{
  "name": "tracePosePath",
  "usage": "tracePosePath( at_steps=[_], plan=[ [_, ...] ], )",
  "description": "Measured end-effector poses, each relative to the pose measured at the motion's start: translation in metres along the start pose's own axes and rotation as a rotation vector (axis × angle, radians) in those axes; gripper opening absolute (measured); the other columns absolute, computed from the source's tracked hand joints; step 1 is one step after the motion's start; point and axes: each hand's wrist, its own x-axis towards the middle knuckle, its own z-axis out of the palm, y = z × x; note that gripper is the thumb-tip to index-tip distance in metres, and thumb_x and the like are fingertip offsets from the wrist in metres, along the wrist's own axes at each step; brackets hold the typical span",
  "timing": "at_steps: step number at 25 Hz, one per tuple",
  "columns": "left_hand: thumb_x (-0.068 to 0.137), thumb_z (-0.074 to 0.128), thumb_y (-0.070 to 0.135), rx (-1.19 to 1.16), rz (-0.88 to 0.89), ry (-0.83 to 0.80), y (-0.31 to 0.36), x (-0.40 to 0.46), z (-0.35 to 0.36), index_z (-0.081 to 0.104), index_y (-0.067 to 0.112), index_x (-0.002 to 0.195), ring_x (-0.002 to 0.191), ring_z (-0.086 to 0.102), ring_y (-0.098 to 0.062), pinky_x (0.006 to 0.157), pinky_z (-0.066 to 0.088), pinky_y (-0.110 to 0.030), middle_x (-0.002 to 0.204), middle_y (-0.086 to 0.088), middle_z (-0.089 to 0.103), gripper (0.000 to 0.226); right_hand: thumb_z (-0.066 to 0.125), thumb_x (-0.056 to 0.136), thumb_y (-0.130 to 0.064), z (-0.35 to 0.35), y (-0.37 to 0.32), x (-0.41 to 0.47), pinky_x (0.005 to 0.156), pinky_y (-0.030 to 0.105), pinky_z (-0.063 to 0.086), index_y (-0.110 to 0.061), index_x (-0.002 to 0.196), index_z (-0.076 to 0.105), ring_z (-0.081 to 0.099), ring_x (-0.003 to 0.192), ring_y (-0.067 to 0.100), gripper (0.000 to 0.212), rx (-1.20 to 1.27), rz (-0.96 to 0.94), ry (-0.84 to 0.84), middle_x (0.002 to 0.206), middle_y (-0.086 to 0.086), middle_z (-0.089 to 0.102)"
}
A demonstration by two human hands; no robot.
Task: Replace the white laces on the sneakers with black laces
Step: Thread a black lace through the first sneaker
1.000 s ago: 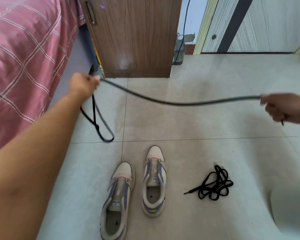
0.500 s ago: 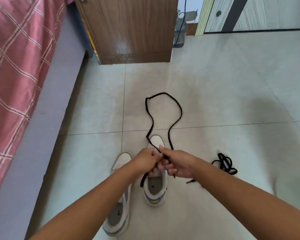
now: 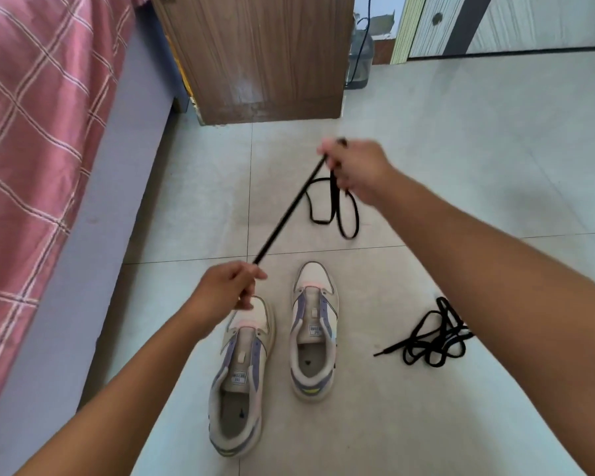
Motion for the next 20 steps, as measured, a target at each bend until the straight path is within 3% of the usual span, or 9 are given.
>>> tracePosePath(
  at_steps=[2,4,8,10,12,13,15,17,20],
  plan=[
    [0.099,0.045,0.016,-0.12,0.073,0.161,0.016,0.005,-0.004,0.065,0.009,0.086,0.047,0.047,-0.01,0.056,0.053,-0.028,0.061,-0.001,0.048,0.025,0.054,0.094,-0.025,-0.002,-0.041,-0.01,0.038,0.018,0.029,-0.013,0.075,0.063,0.035,0.04,0.005,0.025,-0.005,-0.26,0.004,0.059,0.002,0.049],
    [0.1,0.042,0.018,-0.224,0.071,0.297,0.017,0.006,-0.003,0.062,0.008,0.089,0.046,0.044,-0.012,0.051,0.045,-0.027,0.061,-0.002,0.048,0.025,0.052,0.095,-0.029,-0.011,-0.037,-0.025,0.041,0.02,0.031,-0.009,0.079,0.063,0.037,0.041,0.006,0.028,-0.072,-0.324,0.042,0.056,0.0,0.05],
    [0.102,0.036,0.019,-0.357,-0.119,0.414,-0.009,0.003,-0.005,0.055,0.007,0.092,0.048,0.033,-0.017,0.045,0.03,-0.024,0.061,-0.006,0.042,0.024,0.042,0.098,-0.021,-0.064,0.061,-0.043,0.035,0.015,0.023,-0.003,0.101,0.058,0.033,0.036,0.01,0.024,-0.162,0.191,0.121,0.058,0.006,0.046],
    [0.1,0.036,0.015,-0.295,-0.199,0.361,-0.009,0.015,-0.018,0.053,0.007,0.092,0.044,0.035,-0.017,0.04,0.03,-0.019,0.058,-0.007,0.042,0.02,0.039,0.098,-0.012,-0.091,0.076,-0.038,0.031,0.01,0.017,-0.005,0.092,0.054,0.026,0.026,0.006,0.017,-0.097,0.383,0.11,0.059,0.008,0.04],
    [0.099,0.04,0.011,-0.097,-0.259,0.222,0.019,0.041,-0.032,0.054,0.009,0.083,0.034,0.045,-0.014,0.035,0.034,-0.013,0.052,-0.006,0.052,0.021,0.037,0.098,-0.009,-0.114,0.059,-0.014,0.03,0.007,0.015,-0.009,0.079,0.051,0.022,0.023,0.004,0.023,-0.115,0.38,0.071,0.058,0.007,0.037],
    [0.098,0.042,0.01,0.025,-0.226,0.171,0.044,0.056,-0.042,0.054,0.01,0.078,0.034,0.05,-0.011,0.034,0.037,-0.012,0.051,-0.005,0.058,0.024,0.036,0.098,-0.009,-0.122,0.037,-0.002,0.031,0.007,0.015,-0.011,0.076,0.051,0.022,0.023,0.004,0.027,-0.108,0.314,0.072,0.056,0.006,0.038],
    [0.096,0.042,0.006,0.121,0.032,0.242,0.117,0.076,-0.065,0.053,0.011,0.074,0.042,0.056,-0.005,0.034,0.041,-0.012,0.072,-0.008,0.065,0.026,0.034,0.099,-0.012,-0.13,-0.028,0.016,0.032,0.01,0.018,-0.016,0.076,0.051,0.026,0.029,0.004,0.028,0.052,0.1,0.123,0.049,-0.001,0.041],
    [0.096,0.037,0.007,-0.1,0.316,0.405,0.193,0.073,-0.084,0.051,0.016,0.075,0.047,0.057,-0.004,0.043,0.046,-0.016,0.081,-0.007,0.06,0.027,0.034,0.1,-0.02,-0.131,-0.094,0.016,0.037,0.014,0.021,-0.022,0.086,0.051,0.025,0.039,0.006,0.023,0.251,-0.097,0.16,0.052,-0.005,0.041],
    [0.099,0.038,0.022,-0.153,0.326,0.32,0.218,0.061,-0.071,0.054,0.018,0.076,0.05,0.052,-0.006,0.047,0.044,-0.015,0.066,0.003,0.052,0.029,0.039,0.1,-0.024,-0.123,-0.107,0.001,0.037,0.016,0.021,-0.016,0.087,0.05,0.024,0.041,0.007,0.018,0.145,-0.033,0.068,0.061,-0.001,0.038]
  ],
)
